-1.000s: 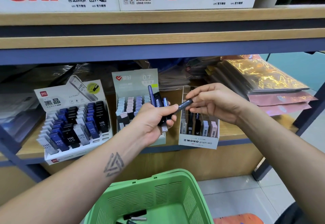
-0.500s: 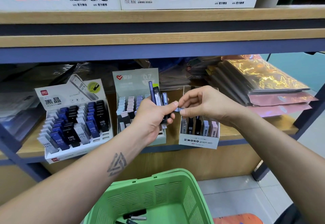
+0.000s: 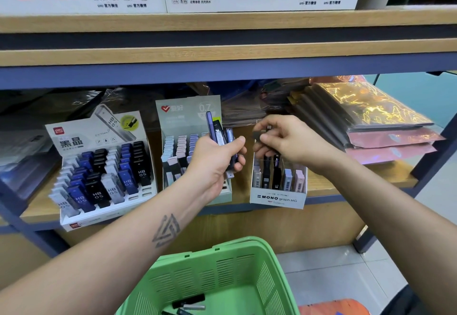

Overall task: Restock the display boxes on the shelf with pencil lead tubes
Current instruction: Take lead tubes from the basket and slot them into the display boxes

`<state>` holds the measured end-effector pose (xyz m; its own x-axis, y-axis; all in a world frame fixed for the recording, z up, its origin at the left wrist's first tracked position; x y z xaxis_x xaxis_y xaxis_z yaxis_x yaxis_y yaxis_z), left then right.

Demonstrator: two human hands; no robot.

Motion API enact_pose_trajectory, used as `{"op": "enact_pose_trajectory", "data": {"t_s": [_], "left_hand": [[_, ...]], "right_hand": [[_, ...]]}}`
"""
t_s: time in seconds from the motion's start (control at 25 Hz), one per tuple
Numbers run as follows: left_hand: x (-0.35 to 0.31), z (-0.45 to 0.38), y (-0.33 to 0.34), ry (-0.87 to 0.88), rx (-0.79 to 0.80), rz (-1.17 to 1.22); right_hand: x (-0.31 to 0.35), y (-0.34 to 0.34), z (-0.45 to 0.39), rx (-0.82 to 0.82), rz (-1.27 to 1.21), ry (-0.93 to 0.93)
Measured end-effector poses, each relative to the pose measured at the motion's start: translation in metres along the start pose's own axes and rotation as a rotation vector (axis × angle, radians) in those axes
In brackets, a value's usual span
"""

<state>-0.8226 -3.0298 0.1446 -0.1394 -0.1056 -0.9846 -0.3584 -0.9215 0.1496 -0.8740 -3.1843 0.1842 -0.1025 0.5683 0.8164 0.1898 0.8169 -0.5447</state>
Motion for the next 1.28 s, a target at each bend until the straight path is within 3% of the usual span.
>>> {"op": "enact_pose_trajectory", "data": {"t_s": [0.2, 0.4, 0.64, 0.76, 0.92, 1.04, 1.28], "left_hand": [[0.005, 0.006, 0.005, -0.067, 0.052, -0.073], [0.001, 0.009, 0.011, -0.023, 0.081, -0.134], [-0.001, 0.008, 0.011, -0.010, 0.067, -0.144], [-0.006, 0.004, 0.012, -0.046, 0.095, -0.085], [-0.008, 0.000, 0.013, -0.134, 0.104, -0.014], [-0.006, 0.001, 0.014, -0.156, 0.118, -0.005], [-0.003, 0.001, 0.011, -0.160, 0.116, -0.027]], "right_hand": [[-0.006, -0.002, 0.002, -0.017, -0.697, 0.216], [-0.001, 0.003, 0.001, 0.001, -0.754, 0.208], [0.002, -0.018, -0.004, -0.112, -0.574, 0.099], [-0.006, -0.046, -0.013, -0.306, -0.583, 0.053], [-0.023, -0.069, -0.026, -0.515, -0.258, 0.026], [-0.025, -0.063, -0.036, -0.520, 0.106, 0.023], [-0.034, -0.043, -0.049, -0.477, 0.344, -0.048]]}}
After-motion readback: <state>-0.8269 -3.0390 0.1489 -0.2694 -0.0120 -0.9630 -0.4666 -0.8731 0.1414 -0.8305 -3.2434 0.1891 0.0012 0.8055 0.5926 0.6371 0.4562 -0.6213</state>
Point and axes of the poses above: each hand's wrist, its own z-axis away from the middle knuckle, its own y-axis out of the palm, x = y × z, the point moved 5 cm from there along -z, towards the middle knuckle, and after that the axes turned 6 degrees about -z, right-handed, at the moved point
